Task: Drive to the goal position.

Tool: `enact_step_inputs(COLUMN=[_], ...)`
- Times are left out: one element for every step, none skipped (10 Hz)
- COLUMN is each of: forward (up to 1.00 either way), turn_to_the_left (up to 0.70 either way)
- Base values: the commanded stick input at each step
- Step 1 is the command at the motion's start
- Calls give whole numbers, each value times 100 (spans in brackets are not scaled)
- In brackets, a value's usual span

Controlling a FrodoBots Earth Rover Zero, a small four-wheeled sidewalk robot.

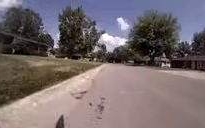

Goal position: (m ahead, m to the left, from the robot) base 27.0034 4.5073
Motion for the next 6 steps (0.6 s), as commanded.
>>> enact_step_inputs(forward=[100, 100, 100, 100, 100, 100], turn_to_the_left=[2, 1, -3, -34, -9, -1])
